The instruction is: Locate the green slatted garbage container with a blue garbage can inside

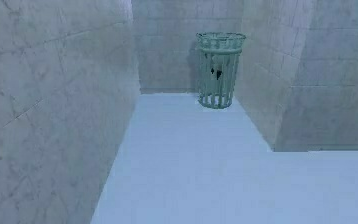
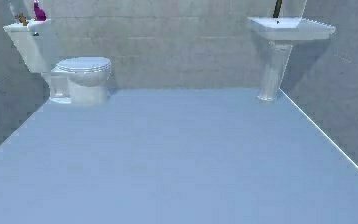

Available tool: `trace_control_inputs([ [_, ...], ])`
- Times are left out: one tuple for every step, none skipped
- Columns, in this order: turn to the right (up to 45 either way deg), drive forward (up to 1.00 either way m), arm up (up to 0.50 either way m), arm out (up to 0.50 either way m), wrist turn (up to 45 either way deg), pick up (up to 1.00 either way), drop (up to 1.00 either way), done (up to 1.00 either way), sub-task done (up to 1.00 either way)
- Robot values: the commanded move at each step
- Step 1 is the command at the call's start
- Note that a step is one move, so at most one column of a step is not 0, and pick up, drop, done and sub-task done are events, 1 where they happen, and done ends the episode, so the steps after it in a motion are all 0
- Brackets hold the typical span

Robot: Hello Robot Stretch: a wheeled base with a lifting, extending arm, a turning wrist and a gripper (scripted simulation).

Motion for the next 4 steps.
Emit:
trace_control_inputs([
  [0.0, 1.0, 0.0, 0.0, 0.0, 0.0, 0.0, 0.0, 0.0],
  [0.0, 1.0, 0.0, 0.0, 0.0, 0.0, 0.0, 0.0, 0.0],
  [-21.0, 0.0, 0.0, 0.0, 0.0, 0.0, 0.0, 0.0, 0.0],
  [0.0, 0.1, 0.0, 0.0, 0.0, 0.0, 0.0, 0.0, 0.0],
])
